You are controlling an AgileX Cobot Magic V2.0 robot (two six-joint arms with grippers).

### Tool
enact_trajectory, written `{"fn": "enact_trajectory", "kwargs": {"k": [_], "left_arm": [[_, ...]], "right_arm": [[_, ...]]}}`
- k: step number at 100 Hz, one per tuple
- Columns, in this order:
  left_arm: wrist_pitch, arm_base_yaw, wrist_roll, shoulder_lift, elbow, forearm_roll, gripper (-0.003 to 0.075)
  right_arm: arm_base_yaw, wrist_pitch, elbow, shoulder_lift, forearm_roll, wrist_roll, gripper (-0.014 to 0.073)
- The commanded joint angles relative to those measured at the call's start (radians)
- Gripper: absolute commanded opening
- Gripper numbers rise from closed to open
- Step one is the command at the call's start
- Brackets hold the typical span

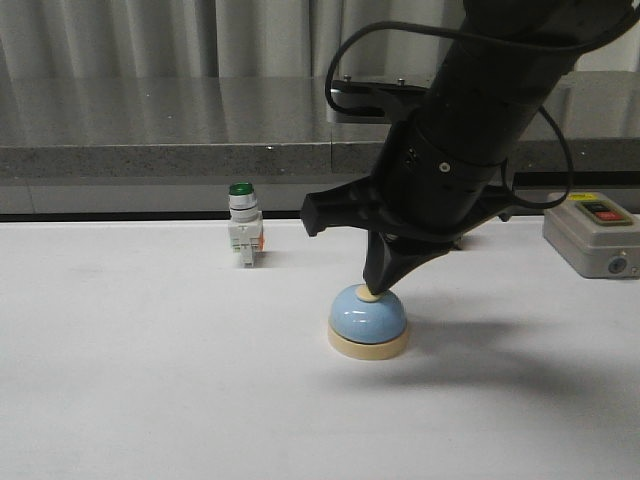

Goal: Place and press bell with both arms

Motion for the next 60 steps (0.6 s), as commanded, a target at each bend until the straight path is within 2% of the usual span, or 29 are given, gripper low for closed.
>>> {"fn": "enact_trajectory", "kwargs": {"k": [1, 29, 60], "left_arm": [[-0.078, 0.002, -0.008, -0.031, 0.056, 0.001, -0.0021], [-0.078, 0.002, -0.008, -0.031, 0.056, 0.001, -0.0021], [-0.078, 0.002, -0.008, -0.031, 0.056, 0.001, -0.0021]], "right_arm": [[0.001, -0.036, -0.028, -0.049, 0.003, -0.008, -0.0064], [-0.007, -0.039, -0.032, -0.137, -0.005, -0.008, -0.0064], [-0.11, -0.041, -0.004, -0.337, -0.101, -0.008, -0.0064]]}}
